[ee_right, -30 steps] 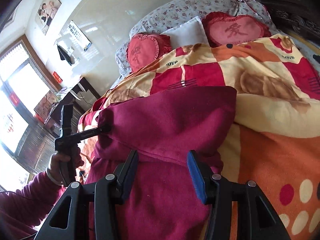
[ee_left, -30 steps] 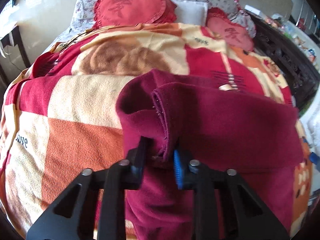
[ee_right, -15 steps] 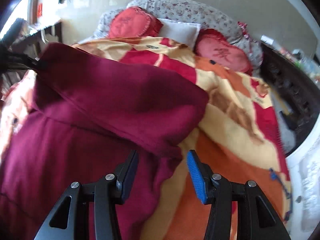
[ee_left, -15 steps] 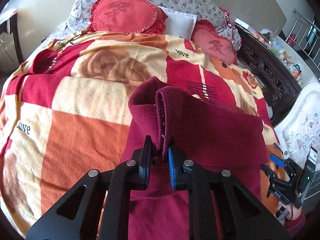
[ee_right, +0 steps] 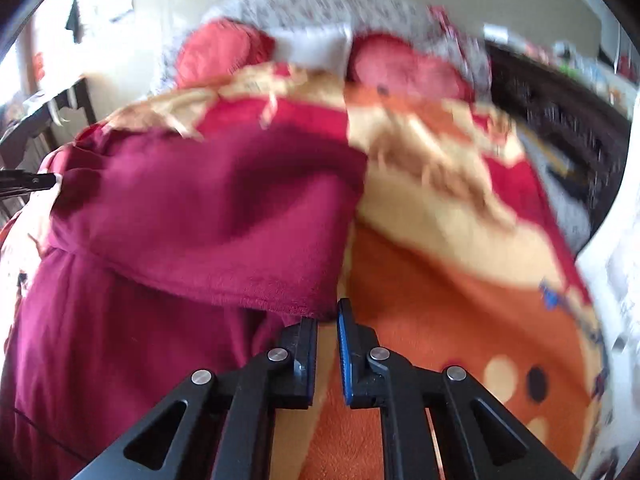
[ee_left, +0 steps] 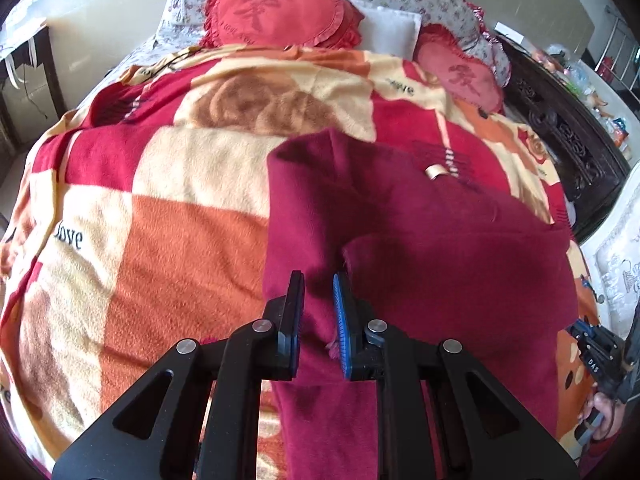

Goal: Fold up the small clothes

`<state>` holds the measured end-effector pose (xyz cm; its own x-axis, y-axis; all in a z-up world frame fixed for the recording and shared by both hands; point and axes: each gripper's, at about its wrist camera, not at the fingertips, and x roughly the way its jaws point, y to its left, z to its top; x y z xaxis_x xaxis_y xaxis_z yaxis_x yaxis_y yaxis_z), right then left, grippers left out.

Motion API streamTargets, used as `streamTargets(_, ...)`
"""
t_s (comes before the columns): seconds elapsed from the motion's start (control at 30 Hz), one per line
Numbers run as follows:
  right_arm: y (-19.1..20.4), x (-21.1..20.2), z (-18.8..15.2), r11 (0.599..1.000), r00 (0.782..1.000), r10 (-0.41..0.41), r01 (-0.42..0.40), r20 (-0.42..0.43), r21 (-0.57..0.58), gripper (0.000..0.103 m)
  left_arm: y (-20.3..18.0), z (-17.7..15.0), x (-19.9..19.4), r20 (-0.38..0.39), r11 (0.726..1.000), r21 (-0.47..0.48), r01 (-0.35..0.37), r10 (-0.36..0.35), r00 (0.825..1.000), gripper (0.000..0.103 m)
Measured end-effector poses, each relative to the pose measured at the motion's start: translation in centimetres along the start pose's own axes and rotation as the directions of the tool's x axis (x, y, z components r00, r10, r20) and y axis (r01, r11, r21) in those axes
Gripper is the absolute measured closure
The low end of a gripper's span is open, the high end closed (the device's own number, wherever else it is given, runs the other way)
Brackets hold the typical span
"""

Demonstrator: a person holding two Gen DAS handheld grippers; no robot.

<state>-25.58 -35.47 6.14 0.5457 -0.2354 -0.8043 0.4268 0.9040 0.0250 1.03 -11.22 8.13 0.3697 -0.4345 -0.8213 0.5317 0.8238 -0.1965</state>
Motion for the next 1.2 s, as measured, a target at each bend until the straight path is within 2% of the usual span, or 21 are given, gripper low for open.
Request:
streamTargets(0.07,-1.4,-0.1,-0.2,0.996,0.998,0.052,-0.05,-0.025,0.076,0.093,0.4,-0.3,-0.7,0.013,1.0,-0.014,0.009,-0.009,1.0,0.09)
streamTargets(0.13,-2.6,-1.9,-0.3,0.99,0.997,0.08,-0.081,0.018,0.116,0.08,0.6,-0.4,-1.3,0.027,1.0,-0.021,0.009,-0.008,1.0,0.089)
streamTargets(0.2,-3.5,-4.1,0.1,0.985,0.993,0.088,-0.098,0.073,0.145,0.072,0.3,-0.3,-1.9,0.045,1.0,-0.013,0.01,-0.009,0.999,0.089)
streamTargets(0.33,-3.4,-6.0,2.9,0.965,0.97,0.164,-0.196,0.182,0.172,0.072,-1.1,-0.2,-1.4,0.053,1.0,0.006,0.012,-0.012,0.999,0.089)
streamTargets(0.47,-0.9,-3.0,6.3,0.969,0.968,0.192,-0.213,0.161,0.124,0.072,-2.4,-0.3,0.7,0.016,1.0,0.001,0.029,-0.029,0.999,0.089)
streamTargets(0.57,0.5,0.9,8.3,0.986,0.986,0.137,-0.145,0.097,0.082,0.072,-2.5,-0.3,2.4,-0.004,1.0,0.001,-0.008,0.008,1.0,0.089)
streamTargets(0.63,0.0,3.9,9.3,0.987,0.992,0.115,-0.119,0.044,0.109,0.072,-2.2,-0.2,3.5,-0.021,1.0,-0.001,-0.028,0.028,0.999,0.089)
streamTargets(0.7,-1.0,7.0,10.0,0.976,0.991,0.131,-0.129,-0.003,0.174,0.072,-1.8,-0.1,5.1,-0.048,0.999,-0.014,-0.041,0.04,0.998,0.089)
streamTargets(0.77,-1.6,8.5,10.2,0.967,0.989,0.15,-0.148,0.007,0.207,0.072,-1.6,-0.1,5.7,-0.054,0.999,-0.023,-0.04,0.039,0.998,0.089)
streamTargets(0.97,-2.5,5.6,9.2,0.96,0.988,0.154,-0.157,0.029,0.23,0.072,-2.2,-0.6,5.3,-0.026,0.996,0.033,-0.083,0.084,0.996,0.086)
streamTargets(1.1,-1.6,2.2,7.1,0.965,0.984,0.176,-0.178,0.026,0.191,0.072,-2.1,-0.9,5.3,-0.014,0.996,0.027,-0.083,0.083,0.996,0.086)
streamTargets(1.2,-0.8,1.2,5.2,0.974,0.987,0.158,-0.157,0.009,0.164,0.072,-2.3,-1.1,5.2,-0.005,0.995,0.036,-0.097,0.097,0.995,0.086)
